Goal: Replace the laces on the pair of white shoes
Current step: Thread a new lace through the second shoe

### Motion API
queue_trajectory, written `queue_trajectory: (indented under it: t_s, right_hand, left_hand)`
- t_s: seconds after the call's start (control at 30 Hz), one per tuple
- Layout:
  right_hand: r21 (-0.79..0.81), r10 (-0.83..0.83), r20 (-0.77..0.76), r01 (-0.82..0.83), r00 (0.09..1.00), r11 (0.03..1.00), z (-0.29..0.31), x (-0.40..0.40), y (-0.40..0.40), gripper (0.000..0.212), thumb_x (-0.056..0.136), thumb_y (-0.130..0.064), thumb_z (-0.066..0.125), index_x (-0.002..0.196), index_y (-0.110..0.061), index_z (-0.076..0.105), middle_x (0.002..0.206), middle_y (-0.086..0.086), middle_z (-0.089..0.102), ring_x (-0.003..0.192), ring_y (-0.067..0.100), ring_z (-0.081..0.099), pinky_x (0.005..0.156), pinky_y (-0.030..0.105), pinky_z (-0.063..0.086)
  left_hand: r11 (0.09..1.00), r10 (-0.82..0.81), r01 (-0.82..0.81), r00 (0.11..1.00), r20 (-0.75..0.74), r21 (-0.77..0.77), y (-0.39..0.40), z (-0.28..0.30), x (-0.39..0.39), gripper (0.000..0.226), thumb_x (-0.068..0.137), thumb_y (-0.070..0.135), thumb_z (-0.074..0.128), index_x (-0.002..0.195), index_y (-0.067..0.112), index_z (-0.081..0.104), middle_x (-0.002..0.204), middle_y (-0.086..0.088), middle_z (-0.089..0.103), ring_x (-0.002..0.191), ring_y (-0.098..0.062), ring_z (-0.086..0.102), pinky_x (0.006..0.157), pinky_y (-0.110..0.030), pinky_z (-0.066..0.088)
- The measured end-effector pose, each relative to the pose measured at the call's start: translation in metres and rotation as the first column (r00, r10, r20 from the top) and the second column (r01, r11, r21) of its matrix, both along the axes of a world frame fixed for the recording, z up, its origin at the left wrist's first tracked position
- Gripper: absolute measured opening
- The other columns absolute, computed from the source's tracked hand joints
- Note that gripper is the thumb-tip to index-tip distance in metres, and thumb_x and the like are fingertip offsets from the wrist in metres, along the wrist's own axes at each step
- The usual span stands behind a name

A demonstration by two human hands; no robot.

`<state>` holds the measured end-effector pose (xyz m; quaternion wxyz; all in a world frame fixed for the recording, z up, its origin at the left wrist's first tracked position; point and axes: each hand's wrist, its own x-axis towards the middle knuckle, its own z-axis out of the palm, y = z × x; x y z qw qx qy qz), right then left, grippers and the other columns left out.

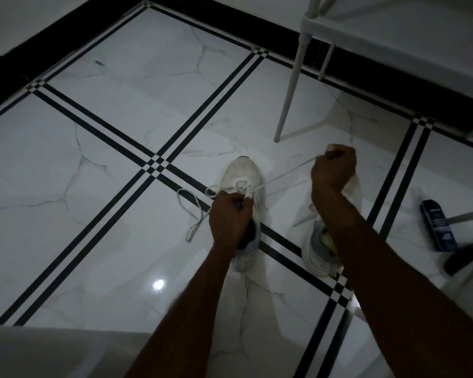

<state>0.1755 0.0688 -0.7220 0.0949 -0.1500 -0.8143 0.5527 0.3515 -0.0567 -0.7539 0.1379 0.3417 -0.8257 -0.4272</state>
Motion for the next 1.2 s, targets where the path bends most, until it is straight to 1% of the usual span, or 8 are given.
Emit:
queue_trajectory:
  t_s: [0.07, 0.17, 0.27, 0.8, 0.9, 0.97, 1.1, 1.2]
  right_hand:
    - [0.111, 0.226, 0.028, -0.228, 0.974, 0.967, -0.006, 0.009, -0.008, 0.024, 0.085, 0.001, 0.064, 0.108, -0.002, 0.065, 0.108, 0.014, 0.062, 0.094, 0.022, 0.061, 0.089, 0.031, 0.053]
    - [0.137, 0.667, 0.277, -0.715, 0.692, 0.686, -0.032, 0.041, -0.031, 0.055, 0.072, -0.02, 0.076, 0.125, -0.011, 0.063, 0.121, 0.01, 0.056, 0.102, 0.023, 0.062, 0.091, 0.031, 0.055]
    - [0.288, 0.794, 0.259, -0.828, 0.551, 0.481, -0.037, 0.058, -0.035, 0.029, 0.083, -0.01, 0.069, 0.111, -0.008, 0.075, 0.112, 0.016, 0.066, 0.1, 0.024, 0.064, 0.09, 0.033, 0.054]
    - [0.137, 0.718, 0.197, -0.744, 0.668, 0.654, -0.022, 0.062, -0.037, 0.008, 0.084, -0.012, 0.072, 0.083, -0.005, 0.076, 0.08, 0.009, 0.076, 0.071, 0.02, 0.072, 0.073, 0.033, 0.06]
    - [-0.092, 0.186, 0.229, -0.169, 0.956, 0.981, -0.023, 0.016, -0.01, 0.008, 0.089, -0.012, 0.069, 0.082, -0.008, 0.069, 0.079, 0.011, 0.072, 0.071, 0.027, 0.072, 0.07, 0.046, 0.062]
    - [-0.174, -0.023, 0.156, 0.05, 0.988, 0.983, -0.017, -0.002, 0.007, 0.008, 0.091, -0.012, 0.069, 0.085, -0.008, 0.066, 0.086, 0.012, 0.071, 0.074, 0.026, 0.071, 0.069, 0.042, 0.062]
    - [-0.205, 0.535, 0.391, -0.496, 0.749, 0.844, -0.008, 0.042, -0.024, 0.029, 0.088, -0.044, 0.072, 0.086, -0.015, 0.069, 0.085, 0.01, 0.074, 0.073, 0.021, 0.07, 0.065, 0.034, 0.058]
    - [-0.06, 0.633, 0.452, -0.686, 0.629, 0.725, -0.017, 0.071, -0.041, 0.037, 0.077, -0.047, 0.079, 0.09, -0.013, 0.069, 0.086, 0.003, 0.072, 0.077, 0.017, 0.068, 0.068, 0.032, 0.057]
  left_hand:
    - [1.0, -0.018, 0.018, 1.0, 0.006, -0.014, -0.001, -0.002, 0.0, 0.027, 0.093, 0.039, 0.062, 0.087, 0.017, 0.078, 0.088, -0.005, 0.069, 0.084, -0.016, 0.061, 0.075, -0.035, 0.051]
    - [1.0, -0.025, 0.025, 1.0, 0.002, -0.004, 0.001, -0.003, -0.001, 0.031, 0.093, 0.039, 0.059, 0.085, 0.015, 0.077, 0.085, -0.004, 0.069, 0.084, -0.016, 0.059, 0.075, -0.035, 0.049]
    - [1.0, -0.026, 0.026, 1.0, -0.011, -0.001, 0.0, -0.007, -0.001, 0.035, 0.094, 0.042, 0.055, 0.081, 0.016, 0.074, 0.082, -0.001, 0.067, 0.082, -0.016, 0.057, 0.076, -0.035, 0.047]
    - [1.0, -0.018, 0.017, 0.999, 0.046, 0.018, -0.003, -0.006, -0.001, 0.043, 0.087, 0.052, 0.054, 0.097, 0.017, 0.077, 0.098, -0.004, 0.068, 0.091, -0.016, 0.059, 0.077, -0.025, 0.042]
    - [0.999, -0.016, 0.015, 0.999, 0.039, 0.028, -0.005, -0.001, 0.0, 0.041, 0.09, 0.047, 0.062, 0.107, 0.013, 0.078, 0.107, -0.008, 0.069, 0.096, -0.021, 0.063, 0.081, -0.03, 0.049]
    - [0.999, -0.015, 0.015, 1.0, 0.023, 0.031, -0.005, 0.0, 0.001, 0.032, 0.093, 0.037, 0.068, 0.108, 0.01, 0.077, 0.109, -0.012, 0.069, 0.098, -0.023, 0.064, 0.08, -0.028, 0.047]
    - [0.999, -0.021, 0.02, 0.999, 0.027, 0.037, -0.001, 0.001, -0.002, 0.046, 0.089, 0.047, 0.057, 0.107, 0.011, 0.078, 0.107, -0.01, 0.069, 0.097, -0.022, 0.062, 0.081, -0.026, 0.044]
    - [0.999, -0.002, 0.002, 1.0, 0.018, 0.034, 0.002, 0.003, -0.004, 0.04, 0.09, 0.045, 0.057, 0.104, 0.014, 0.078, 0.102, -0.008, 0.068, 0.093, -0.019, 0.06, 0.077, -0.024, 0.041]
